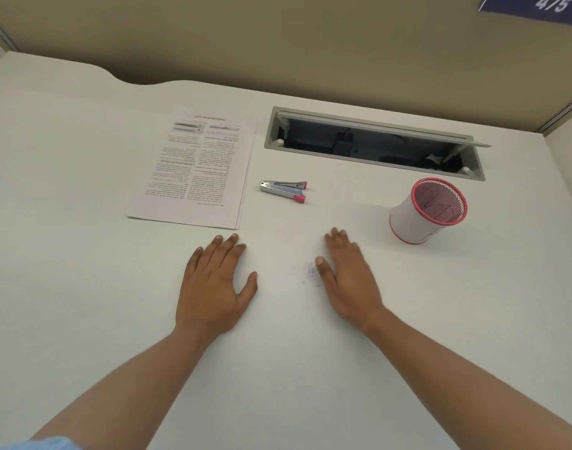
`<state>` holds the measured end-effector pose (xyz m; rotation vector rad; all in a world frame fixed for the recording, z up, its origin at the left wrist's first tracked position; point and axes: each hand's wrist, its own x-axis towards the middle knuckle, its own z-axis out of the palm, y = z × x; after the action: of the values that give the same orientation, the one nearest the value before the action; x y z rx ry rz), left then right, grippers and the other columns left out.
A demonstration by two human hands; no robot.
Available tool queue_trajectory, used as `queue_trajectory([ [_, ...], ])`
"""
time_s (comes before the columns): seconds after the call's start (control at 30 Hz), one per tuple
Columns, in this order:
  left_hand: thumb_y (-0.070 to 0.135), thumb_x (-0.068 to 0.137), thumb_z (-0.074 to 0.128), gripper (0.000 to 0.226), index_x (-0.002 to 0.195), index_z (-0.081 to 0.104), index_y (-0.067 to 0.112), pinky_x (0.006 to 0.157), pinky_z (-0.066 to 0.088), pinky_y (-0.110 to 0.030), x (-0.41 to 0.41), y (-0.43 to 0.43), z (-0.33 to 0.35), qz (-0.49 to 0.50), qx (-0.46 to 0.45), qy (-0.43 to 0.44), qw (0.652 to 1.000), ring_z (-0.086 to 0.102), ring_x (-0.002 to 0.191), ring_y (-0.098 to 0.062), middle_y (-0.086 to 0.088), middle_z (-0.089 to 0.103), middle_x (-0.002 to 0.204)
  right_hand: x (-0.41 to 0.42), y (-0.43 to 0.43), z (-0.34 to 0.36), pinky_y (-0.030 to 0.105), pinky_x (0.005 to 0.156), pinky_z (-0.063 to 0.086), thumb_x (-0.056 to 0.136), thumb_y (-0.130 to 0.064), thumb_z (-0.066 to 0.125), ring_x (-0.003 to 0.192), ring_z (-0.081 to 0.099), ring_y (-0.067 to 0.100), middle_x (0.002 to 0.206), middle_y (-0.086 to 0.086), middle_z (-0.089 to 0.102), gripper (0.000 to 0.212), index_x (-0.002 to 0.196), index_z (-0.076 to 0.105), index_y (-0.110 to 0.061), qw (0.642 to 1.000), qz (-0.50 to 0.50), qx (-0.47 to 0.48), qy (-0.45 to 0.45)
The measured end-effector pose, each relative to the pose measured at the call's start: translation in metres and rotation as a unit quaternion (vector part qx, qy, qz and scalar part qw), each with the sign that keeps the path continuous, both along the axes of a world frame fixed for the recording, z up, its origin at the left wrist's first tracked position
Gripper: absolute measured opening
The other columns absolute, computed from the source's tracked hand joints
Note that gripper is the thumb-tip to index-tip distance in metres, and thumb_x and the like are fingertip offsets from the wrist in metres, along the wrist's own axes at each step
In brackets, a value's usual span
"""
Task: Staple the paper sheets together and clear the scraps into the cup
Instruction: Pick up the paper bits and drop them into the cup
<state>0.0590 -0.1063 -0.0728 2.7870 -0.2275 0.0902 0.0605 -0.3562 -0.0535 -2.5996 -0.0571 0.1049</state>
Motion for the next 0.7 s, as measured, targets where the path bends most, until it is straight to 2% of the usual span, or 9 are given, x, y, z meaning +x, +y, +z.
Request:
queue_trajectory([
  [0.07, 0.053, 0.091, 0.042, 0.059, 0.14, 0.053, 0.021, 0.123, 0.022, -0.043, 0.0, 0.0, 0.0, 0.0, 0.001, -0.001, 1.0, 0.035, 0.148, -0.019, 0.005, 0.046, 0.155, -0.009, 0.015, -0.003, 0.028, 0.12, 0.005, 0.093, -0.052, 0.024, 0.149, 0.017, 0.017, 0.16, 0.005, 0.027, 0.07, 0.149, 0.034, -0.01, 0.998, 0.056, -0.005, -0.006],
  [0.17, 0.053, 0.091, 0.041, 0.06, 0.14, 0.053, 0.022, 0.123, 0.022, -0.043, 0.0, 0.0, 0.0, 0.002, 0.003, 0.0, 1.0, 0.035, 0.148, -0.019, 0.005, 0.046, 0.156, -0.015, 0.023, -0.006, 0.028, 0.117, 0.021, 0.092, -0.043, 0.05, 0.141, 0.036, 0.016, 0.149, 0.0, 0.046, 0.051, 0.136, 0.055, -0.016, 0.997, 0.063, 0.01, -0.042],
  [0.23, 0.053, 0.091, 0.042, 0.059, 0.14, 0.053, 0.021, 0.123, 0.023, -0.043, 0.0, 0.0, 0.0, 0.001, 0.002, -0.002, 1.0, 0.036, 0.148, -0.019, 0.005, 0.046, 0.155, -0.011, 0.02, -0.006, 0.036, 0.106, 0.042, 0.088, -0.035, 0.063, 0.125, 0.053, 0.022, 0.132, 0.002, 0.062, 0.038, 0.121, 0.067, -0.017, 0.995, 0.061, 0.014, -0.078],
  [0.3, 0.053, 0.091, 0.042, 0.059, 0.14, 0.054, 0.021, 0.123, 0.023, -0.044, 0.0, 0.0, 0.0, 0.0, 0.002, -0.005, 1.0, 0.036, 0.148, -0.019, 0.004, 0.047, 0.155, -0.006, 0.017, -0.005, 0.04, 0.09, 0.051, 0.086, -0.027, 0.067, 0.105, 0.061, 0.026, 0.113, 0.004, 0.069, 0.026, 0.108, 0.073, -0.014, 0.99, 0.085, 0.01, -0.109],
  [0.4, 0.053, 0.091, 0.042, 0.059, 0.14, 0.054, 0.021, 0.123, 0.023, -0.043, 0.0, 0.0, 0.001, 0.001, 0.003, -0.005, 1.0, 0.036, 0.148, -0.019, 0.005, 0.047, 0.155, -0.005, 0.01, -0.006, 0.039, 0.075, 0.051, 0.087, -0.016, 0.067, 0.084, 0.06, 0.027, 0.092, 0.004, 0.07, 0.011, 0.091, 0.074, -0.009, 0.982, 0.125, 0.002, -0.139],
  [0.47, 0.053, 0.091, 0.041, 0.06, 0.14, 0.054, 0.021, 0.123, 0.022, -0.043, 0.0, 0.0, 0.001, 0.002, 0.001, -0.004, 1.0, 0.036, 0.148, -0.019, 0.005, 0.047, 0.155, -0.008, 0.003, -0.004, 0.039, 0.072, 0.05, 0.088, -0.014, 0.066, 0.079, 0.058, 0.027, 0.088, 0.004, 0.069, 0.009, 0.086, 0.072, -0.008, 0.98, 0.139, -0.007, -0.139],
  [0.57, 0.053, 0.091, 0.04, 0.06, 0.14, 0.054, 0.021, 0.123, 0.022, -0.043, 0.0, 0.0, 0.0, 0.0, 0.001, -0.005, 1.0, 0.036, 0.148, -0.019, 0.004, 0.047, 0.155, -0.013, -0.006, 0.003, 0.036, 0.078, 0.05, 0.087, -0.014, 0.066, 0.085, 0.059, 0.024, 0.091, 0.002, 0.069, 0.008, 0.088, 0.072, -0.01, 0.985, 0.123, 0.008, -0.124],
  [0.7, 0.053, 0.092, 0.042, 0.059, 0.14, 0.054, 0.021, 0.123, 0.023, -0.044, 0.001, 0.0, -0.001, -0.002, 0.002, -0.007, 1.0, 0.036, 0.148, -0.019, 0.004, 0.047, 0.155, -0.011, -0.018, 0.019, 0.028, 0.09, 0.047, 0.085, -0.006, 0.064, 0.097, 0.06, 0.018, 0.1, 0.002, 0.067, 0.018, 0.099, 0.072, -0.011, 0.992, 0.006, 0.071, -0.106],
])
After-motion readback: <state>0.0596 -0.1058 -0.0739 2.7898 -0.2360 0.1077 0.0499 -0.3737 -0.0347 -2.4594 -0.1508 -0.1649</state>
